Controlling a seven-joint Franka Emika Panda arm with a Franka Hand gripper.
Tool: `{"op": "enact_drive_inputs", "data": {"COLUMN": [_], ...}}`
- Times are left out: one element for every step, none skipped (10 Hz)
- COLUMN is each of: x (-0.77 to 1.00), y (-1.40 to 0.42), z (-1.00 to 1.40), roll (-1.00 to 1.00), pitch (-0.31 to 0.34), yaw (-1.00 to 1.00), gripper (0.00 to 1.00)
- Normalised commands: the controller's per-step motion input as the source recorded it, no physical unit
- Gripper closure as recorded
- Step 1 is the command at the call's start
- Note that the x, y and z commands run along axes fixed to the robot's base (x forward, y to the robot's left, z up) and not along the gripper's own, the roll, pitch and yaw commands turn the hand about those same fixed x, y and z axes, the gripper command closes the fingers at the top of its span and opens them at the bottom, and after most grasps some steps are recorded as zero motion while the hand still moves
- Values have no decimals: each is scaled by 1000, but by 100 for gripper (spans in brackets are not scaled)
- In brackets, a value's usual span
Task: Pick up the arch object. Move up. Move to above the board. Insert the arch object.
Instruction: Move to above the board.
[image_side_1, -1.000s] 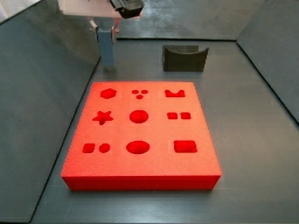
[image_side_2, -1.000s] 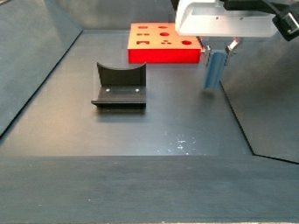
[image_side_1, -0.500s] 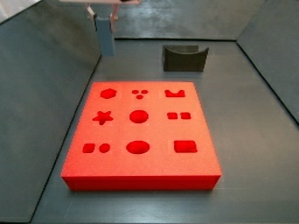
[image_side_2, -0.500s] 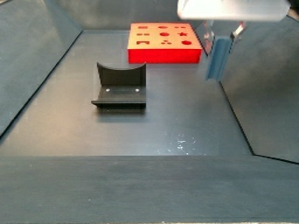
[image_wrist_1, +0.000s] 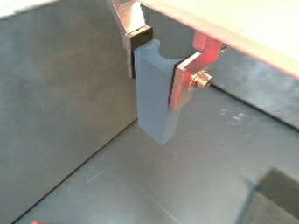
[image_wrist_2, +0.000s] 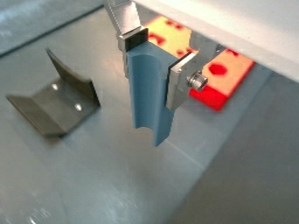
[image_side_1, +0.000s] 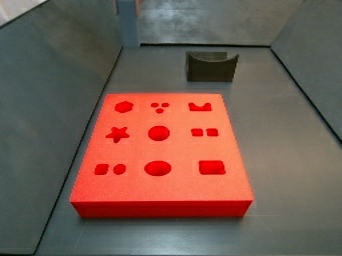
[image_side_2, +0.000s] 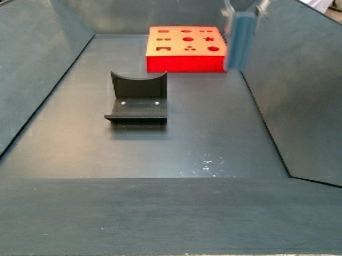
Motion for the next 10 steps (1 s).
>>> {"op": "enact_drive_inputs", "data": {"x": [489, 451, 422, 389, 352, 297, 175, 125, 54, 35], "y": [-139, -130, -125, -119, -109, -97, -64, -50, -31, -26], "z": [1000, 1000, 1000, 1000, 1000, 1000, 777, 669, 459, 357], "roll": [-61, -50, -45, -40, -35, -36, -38, -39, -41, -43], "pitch": [141, 111, 100, 97, 97, 95, 95, 88, 69, 62], "yaw": [29, 33, 35, 36, 37, 35, 33, 34, 35, 34], "gripper": [100, 100, 100, 100, 100, 100, 100, 100, 100, 100]}}
